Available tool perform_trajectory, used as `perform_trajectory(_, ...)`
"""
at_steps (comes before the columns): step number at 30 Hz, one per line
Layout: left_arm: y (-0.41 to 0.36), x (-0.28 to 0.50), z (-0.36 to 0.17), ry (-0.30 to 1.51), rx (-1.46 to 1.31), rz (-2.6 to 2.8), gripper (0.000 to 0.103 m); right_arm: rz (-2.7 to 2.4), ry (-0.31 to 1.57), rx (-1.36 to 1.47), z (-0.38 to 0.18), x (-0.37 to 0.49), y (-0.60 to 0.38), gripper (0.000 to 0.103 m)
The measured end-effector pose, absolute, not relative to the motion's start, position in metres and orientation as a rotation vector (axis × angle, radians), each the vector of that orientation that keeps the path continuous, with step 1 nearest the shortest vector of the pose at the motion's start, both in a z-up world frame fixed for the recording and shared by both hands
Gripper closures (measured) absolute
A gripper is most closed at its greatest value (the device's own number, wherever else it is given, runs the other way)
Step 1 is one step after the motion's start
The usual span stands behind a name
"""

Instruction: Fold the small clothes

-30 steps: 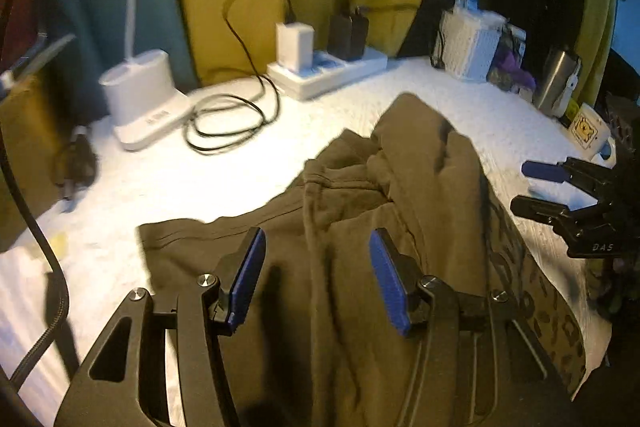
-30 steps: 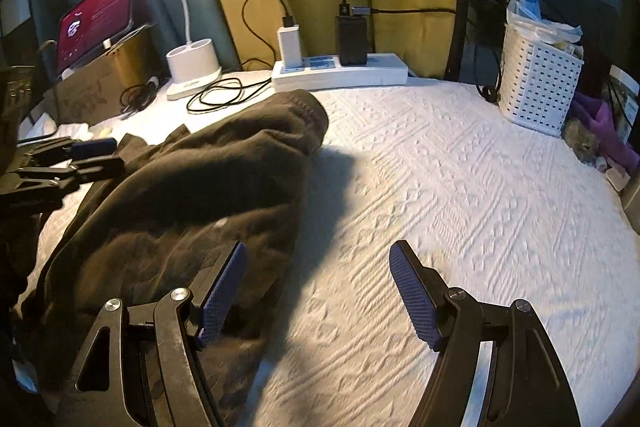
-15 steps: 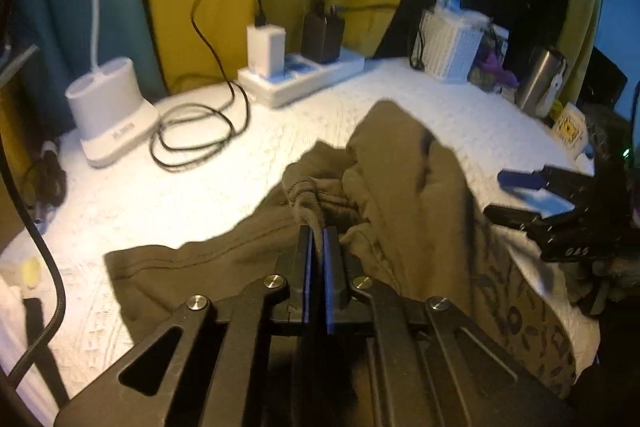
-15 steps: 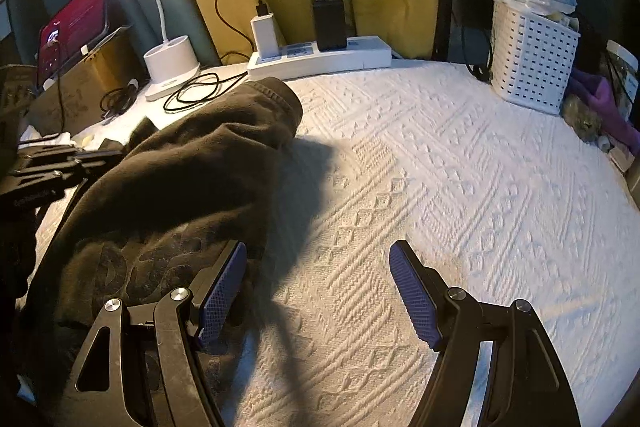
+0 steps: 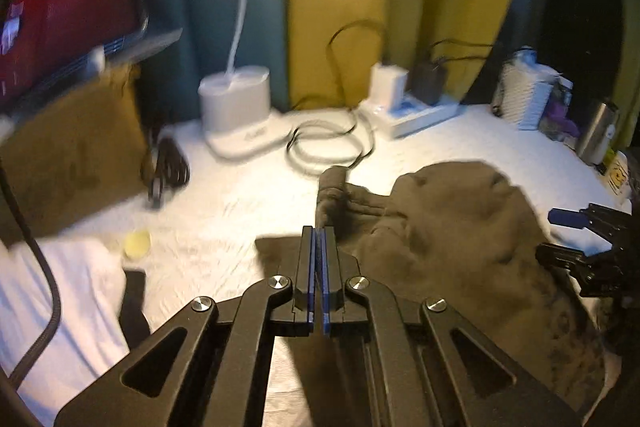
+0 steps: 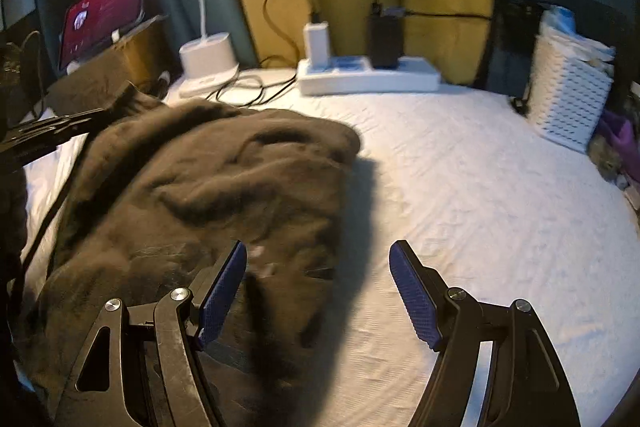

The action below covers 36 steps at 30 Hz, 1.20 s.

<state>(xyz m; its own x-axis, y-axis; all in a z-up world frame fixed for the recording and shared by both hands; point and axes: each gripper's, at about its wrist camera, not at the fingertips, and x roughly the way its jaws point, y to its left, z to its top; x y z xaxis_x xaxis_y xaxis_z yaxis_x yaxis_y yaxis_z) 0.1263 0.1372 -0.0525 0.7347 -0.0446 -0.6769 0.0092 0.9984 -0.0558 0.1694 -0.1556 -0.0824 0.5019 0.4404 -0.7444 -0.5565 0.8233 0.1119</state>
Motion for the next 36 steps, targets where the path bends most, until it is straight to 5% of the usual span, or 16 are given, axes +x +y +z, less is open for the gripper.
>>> perform_trajectory(9,0.142,0.113,-0.048,0.75,-0.103,-0.004,0.097,0.595,0.884,-0.15,-0.093,0.172,-0.151,0.027)
perform_trajectory(10,0.141,0.111,-0.044,0.737,-0.104,-0.008,0.086,0.595,0.882,-0.152,-0.092,0.172,-0.15,0.027)
perform_trajectory(11,0.138,0.107,-0.04,0.725,-0.109,-0.028,0.061,0.595,0.879,-0.154,-0.092,0.172,-0.151,0.027)
perform_trajectory(13,0.131,0.106,-0.038,0.713,-0.111,-0.061,0.029,0.591,0.874,-0.152,-0.09,0.172,-0.152,0.027)
perform_trajectory(14,0.125,0.106,-0.038,0.706,-0.106,-0.087,0.029,0.586,0.87,-0.15,-0.089,0.172,-0.153,0.027)
perform_trajectory(23,0.105,0.138,-0.072,0.801,-0.053,-0.155,0.031,0.58,0.875,-0.031,-0.069,0.19,-0.183,0.027)
perform_trajectory(29,0.093,0.129,-0.076,0.797,0.002,-0.227,0.087,0.559,0.878,-0.033,-0.069,0.2,-0.181,0.027)
perform_trajectory(36,0.117,0.129,-0.06,0.742,-0.035,-0.15,0.099,0.563,0.891,-0.058,-0.074,0.195,-0.17,0.027)
